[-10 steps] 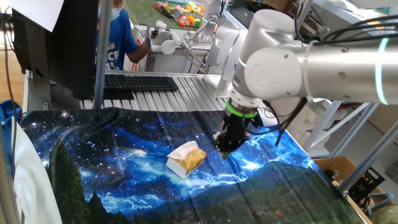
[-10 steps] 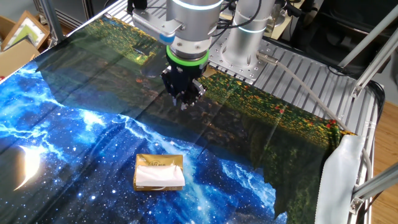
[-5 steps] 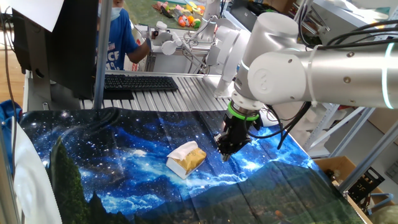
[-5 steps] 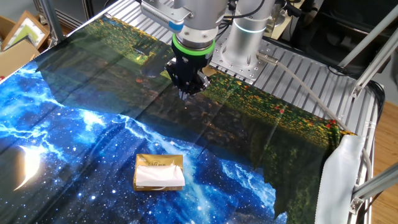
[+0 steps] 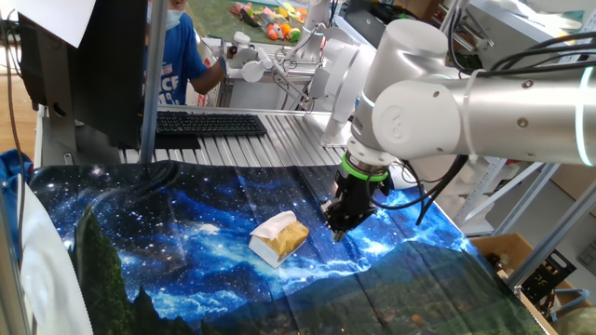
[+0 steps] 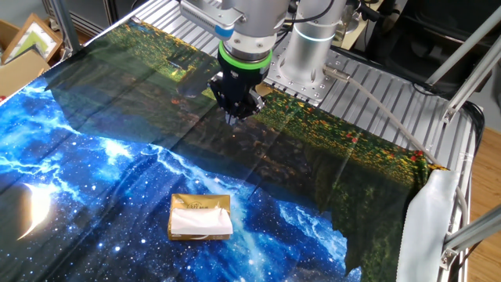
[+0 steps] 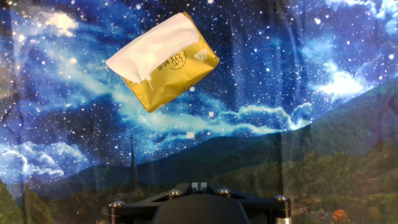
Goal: Pull out a napkin
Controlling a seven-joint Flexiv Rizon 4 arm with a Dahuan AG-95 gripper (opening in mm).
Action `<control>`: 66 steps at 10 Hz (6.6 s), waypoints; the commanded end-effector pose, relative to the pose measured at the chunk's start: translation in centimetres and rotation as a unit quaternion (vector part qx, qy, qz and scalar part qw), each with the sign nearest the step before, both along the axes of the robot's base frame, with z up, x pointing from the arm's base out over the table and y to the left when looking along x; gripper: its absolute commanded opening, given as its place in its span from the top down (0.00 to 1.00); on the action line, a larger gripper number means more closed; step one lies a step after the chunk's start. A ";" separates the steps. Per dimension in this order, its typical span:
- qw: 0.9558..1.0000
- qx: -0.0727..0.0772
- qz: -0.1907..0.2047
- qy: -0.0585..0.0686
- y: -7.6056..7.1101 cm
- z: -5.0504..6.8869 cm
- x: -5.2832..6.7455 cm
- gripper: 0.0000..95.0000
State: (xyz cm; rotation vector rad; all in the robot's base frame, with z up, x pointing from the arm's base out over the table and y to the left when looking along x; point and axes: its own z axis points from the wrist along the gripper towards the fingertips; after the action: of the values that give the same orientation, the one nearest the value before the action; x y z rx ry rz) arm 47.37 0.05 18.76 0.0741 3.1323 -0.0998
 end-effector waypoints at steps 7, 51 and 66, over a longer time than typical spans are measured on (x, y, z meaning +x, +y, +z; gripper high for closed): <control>1.000 -0.006 -0.009 -0.001 0.0 0.1 0.0 0.60; 0.998 -0.004 -0.068 -0.012 3.2 0.2 18.7 1.00; 0.996 0.016 -0.082 0.010 3.6 0.6 18.6 1.00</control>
State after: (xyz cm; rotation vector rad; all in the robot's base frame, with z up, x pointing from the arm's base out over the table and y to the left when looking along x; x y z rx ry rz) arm 65.66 3.63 19.41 0.3270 3.1429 -0.0552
